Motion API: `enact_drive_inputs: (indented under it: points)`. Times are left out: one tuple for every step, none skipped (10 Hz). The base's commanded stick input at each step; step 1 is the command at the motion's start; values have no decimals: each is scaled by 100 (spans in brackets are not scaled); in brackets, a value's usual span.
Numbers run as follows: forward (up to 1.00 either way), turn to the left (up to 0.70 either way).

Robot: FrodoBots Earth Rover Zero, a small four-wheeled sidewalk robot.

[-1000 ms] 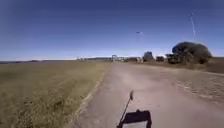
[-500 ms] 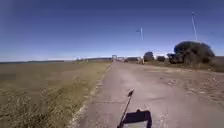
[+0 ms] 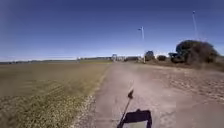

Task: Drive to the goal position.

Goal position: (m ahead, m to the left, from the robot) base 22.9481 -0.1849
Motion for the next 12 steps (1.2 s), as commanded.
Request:
enact_drive_inputs:
  points:
    - [100, 0]
    - [100, 0]
    - [100, -3]
    - [100, -7]
    - [100, -16]
    - [100, -30]
    - [100, -4]
    - [100, -2]
    - [100, 0]
    - [100, 0]
    - [100, 0]
    - [100, 0]
